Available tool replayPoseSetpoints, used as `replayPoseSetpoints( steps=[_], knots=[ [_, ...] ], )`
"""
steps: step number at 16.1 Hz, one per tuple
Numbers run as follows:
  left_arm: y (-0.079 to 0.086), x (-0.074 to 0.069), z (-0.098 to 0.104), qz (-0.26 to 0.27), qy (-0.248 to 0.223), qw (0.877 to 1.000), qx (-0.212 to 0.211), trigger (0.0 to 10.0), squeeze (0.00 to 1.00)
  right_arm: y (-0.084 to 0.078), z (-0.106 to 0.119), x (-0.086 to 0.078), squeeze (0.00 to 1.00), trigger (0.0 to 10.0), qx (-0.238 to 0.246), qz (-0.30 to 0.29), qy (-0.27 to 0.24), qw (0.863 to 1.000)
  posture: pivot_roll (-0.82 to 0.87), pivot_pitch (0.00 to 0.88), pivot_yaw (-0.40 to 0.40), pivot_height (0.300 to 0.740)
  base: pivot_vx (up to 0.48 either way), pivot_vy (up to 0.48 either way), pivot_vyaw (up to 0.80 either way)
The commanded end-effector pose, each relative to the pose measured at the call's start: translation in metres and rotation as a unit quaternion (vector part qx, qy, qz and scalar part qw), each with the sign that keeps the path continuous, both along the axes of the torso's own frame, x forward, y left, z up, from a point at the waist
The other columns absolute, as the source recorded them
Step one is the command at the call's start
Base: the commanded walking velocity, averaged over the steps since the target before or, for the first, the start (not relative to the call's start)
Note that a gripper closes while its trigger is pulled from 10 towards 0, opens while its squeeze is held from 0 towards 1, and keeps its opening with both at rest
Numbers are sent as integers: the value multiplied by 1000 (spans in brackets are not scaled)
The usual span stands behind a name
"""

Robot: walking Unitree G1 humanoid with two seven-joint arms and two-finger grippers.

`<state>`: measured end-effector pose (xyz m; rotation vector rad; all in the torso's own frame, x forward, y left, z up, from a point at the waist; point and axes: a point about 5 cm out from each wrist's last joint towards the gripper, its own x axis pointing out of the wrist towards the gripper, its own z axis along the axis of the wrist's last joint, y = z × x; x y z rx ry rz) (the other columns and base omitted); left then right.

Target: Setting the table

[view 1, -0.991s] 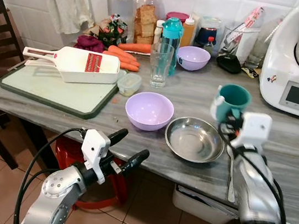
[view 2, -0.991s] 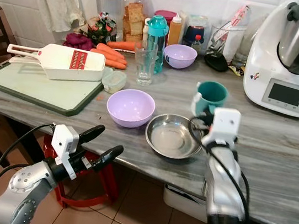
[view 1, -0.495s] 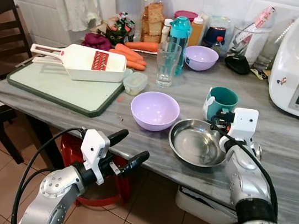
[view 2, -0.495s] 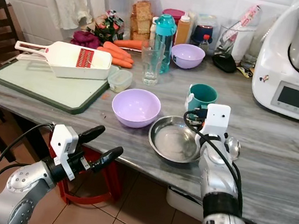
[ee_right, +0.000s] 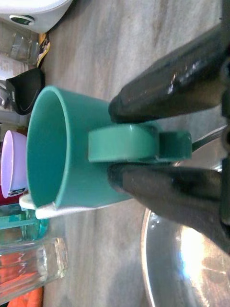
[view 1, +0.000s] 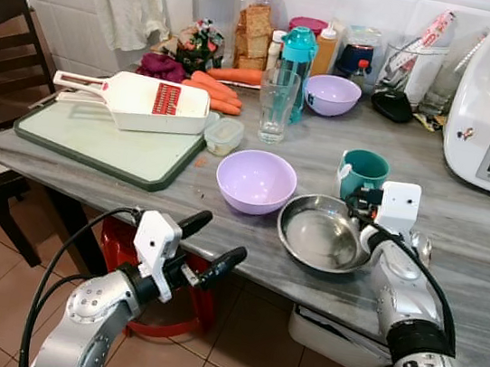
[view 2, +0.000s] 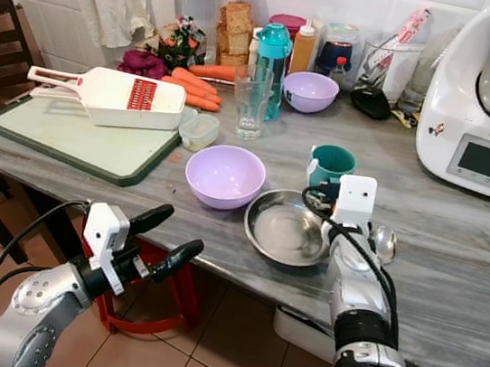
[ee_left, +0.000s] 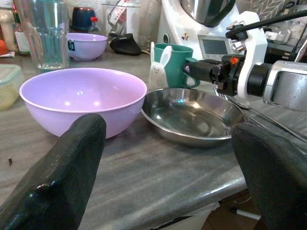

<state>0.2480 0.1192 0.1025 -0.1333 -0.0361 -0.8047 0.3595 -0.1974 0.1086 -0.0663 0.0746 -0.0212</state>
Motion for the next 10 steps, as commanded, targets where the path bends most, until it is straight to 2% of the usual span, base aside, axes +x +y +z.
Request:
replayPoseSetpoints(
  steps=[1, 5, 10],
  knots=[
    [0, 1, 2, 0, -2, 1000, 4, 10000, 0, -3, 3, 1, 1000, 10000, -6, -7, -8, 1000, 41, 0, 32, 740, 0, 0, 0],
    [-1, 2, 2, 1, -2, 1000, 3, 10000, 0, -8, 0, -4, 1000, 10000, -21, -19, -21, 999, 34, 0, 37, 740, 0, 0, 0],
    [-3, 3, 3, -7, -3, 1000, 0, 10000, 0, -19, 8, -8, 1000, 10000, -46, -49, -47, 997, 28, 0, 42, 740, 0, 0, 0]
  ],
)
